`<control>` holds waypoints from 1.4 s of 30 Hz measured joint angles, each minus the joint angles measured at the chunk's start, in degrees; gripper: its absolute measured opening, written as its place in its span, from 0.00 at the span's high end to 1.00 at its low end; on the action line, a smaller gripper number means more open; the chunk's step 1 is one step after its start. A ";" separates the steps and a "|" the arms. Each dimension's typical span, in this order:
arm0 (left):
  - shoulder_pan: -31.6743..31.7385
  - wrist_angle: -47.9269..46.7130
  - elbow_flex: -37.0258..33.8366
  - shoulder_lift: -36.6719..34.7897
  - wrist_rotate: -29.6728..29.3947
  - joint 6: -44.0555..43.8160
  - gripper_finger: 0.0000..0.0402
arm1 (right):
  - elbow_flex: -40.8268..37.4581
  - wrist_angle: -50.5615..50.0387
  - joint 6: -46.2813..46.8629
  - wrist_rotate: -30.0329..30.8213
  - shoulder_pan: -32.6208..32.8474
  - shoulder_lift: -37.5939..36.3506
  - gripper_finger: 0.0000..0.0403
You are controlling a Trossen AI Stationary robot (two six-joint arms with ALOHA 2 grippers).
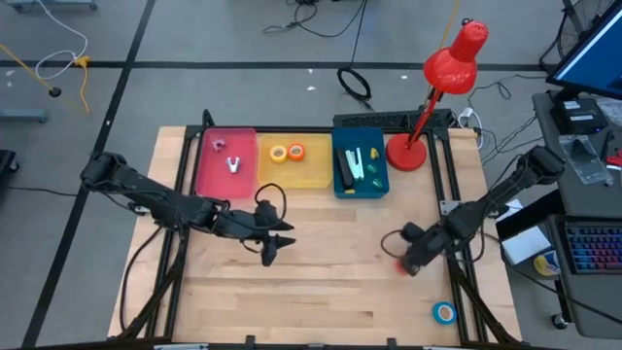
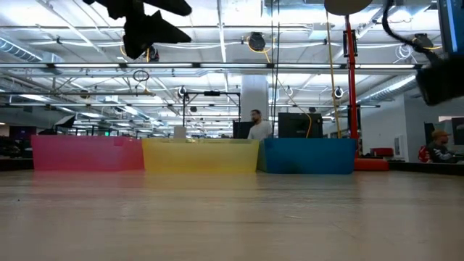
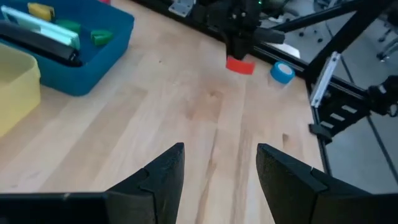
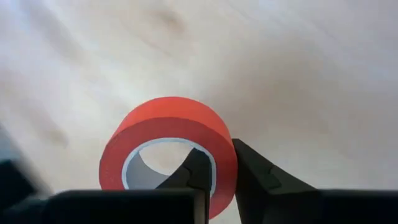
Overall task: Pick and place Stapler, Stapler remover, tape
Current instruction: Put the red tape into the yellow bin
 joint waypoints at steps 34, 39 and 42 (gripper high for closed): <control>-1.87 8.48 -24.08 -28.92 1.66 6.05 0.51 | 49.73 15.38 -63.83 23.48 -40.44 29.70 0.93; -0.07 8.52 -24.08 -28.92 1.48 5.91 0.51 | 54.72 12.74 -69.95 18.18 -46.96 36.99 0.93; 1.29 8.52 -24.06 -28.92 1.49 5.87 0.51 | 55.59 12.27 -72.81 15.87 -50.24 40.55 0.93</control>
